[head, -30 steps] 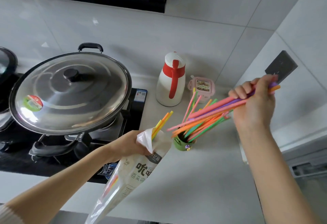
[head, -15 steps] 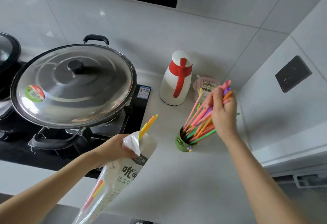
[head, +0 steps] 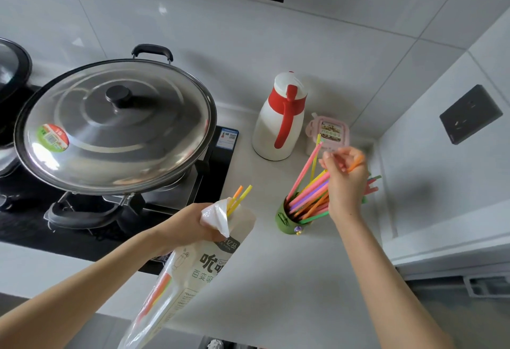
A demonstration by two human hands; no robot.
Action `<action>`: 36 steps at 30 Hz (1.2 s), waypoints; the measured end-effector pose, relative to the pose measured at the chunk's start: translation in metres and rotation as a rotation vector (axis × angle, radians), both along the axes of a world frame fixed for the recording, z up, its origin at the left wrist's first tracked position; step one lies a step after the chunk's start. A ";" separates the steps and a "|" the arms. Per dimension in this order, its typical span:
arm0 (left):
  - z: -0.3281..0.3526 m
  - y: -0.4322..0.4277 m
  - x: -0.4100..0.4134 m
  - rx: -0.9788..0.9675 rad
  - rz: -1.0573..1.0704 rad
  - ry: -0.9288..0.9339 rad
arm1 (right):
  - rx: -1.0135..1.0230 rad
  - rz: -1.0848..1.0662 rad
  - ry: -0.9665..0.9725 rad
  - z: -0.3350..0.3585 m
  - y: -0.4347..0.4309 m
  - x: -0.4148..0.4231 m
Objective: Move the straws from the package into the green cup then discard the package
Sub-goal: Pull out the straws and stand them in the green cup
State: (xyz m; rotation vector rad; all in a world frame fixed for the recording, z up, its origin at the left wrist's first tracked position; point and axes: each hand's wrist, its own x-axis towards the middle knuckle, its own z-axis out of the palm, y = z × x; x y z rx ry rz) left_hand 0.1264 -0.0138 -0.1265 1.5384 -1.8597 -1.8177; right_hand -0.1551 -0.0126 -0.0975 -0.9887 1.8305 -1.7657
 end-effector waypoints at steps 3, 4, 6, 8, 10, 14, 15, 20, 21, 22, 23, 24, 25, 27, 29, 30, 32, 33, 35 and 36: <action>0.002 -0.002 -0.005 -0.010 -0.001 -0.009 | 0.010 0.019 0.236 0.007 -0.001 -0.003; 0.002 -0.003 -0.007 -0.011 -0.002 -0.010 | 0.041 0.040 0.371 0.007 -0.001 -0.004; 0.004 -0.004 -0.011 -0.009 -0.004 -0.005 | 0.136 0.091 0.616 0.007 -0.001 -0.003; 0.005 -0.004 -0.014 -0.006 -0.006 0.004 | 0.244 0.191 0.707 0.005 0.001 -0.001; 0.007 -0.005 -0.016 -0.014 -0.016 0.002 | 0.291 0.237 0.649 0.006 0.002 -0.004; 0.010 -0.006 -0.021 -0.019 -0.027 0.009 | 0.145 0.141 0.326 0.021 0.004 -0.010; 0.010 -0.006 -0.022 -0.020 -0.026 0.014 | 0.094 0.105 0.368 0.025 0.005 -0.012; 0.014 -0.010 -0.025 -0.018 -0.047 0.043 | 0.089 0.169 0.987 0.041 0.012 -0.016; 0.015 -0.010 -0.025 -0.017 -0.053 0.049 | 0.097 0.188 1.030 0.043 0.014 -0.014; 0.016 -0.011 -0.026 -0.018 -0.059 0.055 | 0.078 0.178 1.032 0.045 0.016 -0.012; 0.018 -0.012 -0.026 -0.018 -0.068 0.063 | 0.047 0.149 0.982 0.046 0.021 -0.010; 0.020 -0.013 -0.026 -0.014 -0.079 0.075 | 0.020 0.122 0.869 0.048 0.027 -0.007; 0.021 -0.014 -0.026 -0.001 -0.094 0.088 | 0.013 0.130 0.698 0.048 0.034 -0.003; 0.026 -0.015 -0.027 0.064 -0.123 0.119 | 0.058 0.242 0.294 0.042 0.050 0.013; 0.033 -0.017 -0.028 0.163 -0.169 0.130 | 0.134 0.342 -0.012 0.028 0.062 0.034; 0.036 -0.018 -0.029 0.227 -0.193 0.126 | 0.162 0.358 -0.148 0.018 0.065 0.042; 0.040 -0.020 -0.032 0.377 -0.222 0.074 | 0.233 0.355 -0.394 0.002 0.069 0.056; 0.041 -0.020 -0.034 0.462 -0.239 0.029 | 0.283 0.375 -0.490 -0.005 0.069 0.062; 0.041 -0.019 -0.039 0.603 -0.269 -0.070 | 0.393 0.408 -0.657 -0.020 0.069 0.071; 0.039 -0.017 -0.042 0.657 -0.275 -0.109 | 0.416 0.421 -0.748 -0.027 0.069 0.074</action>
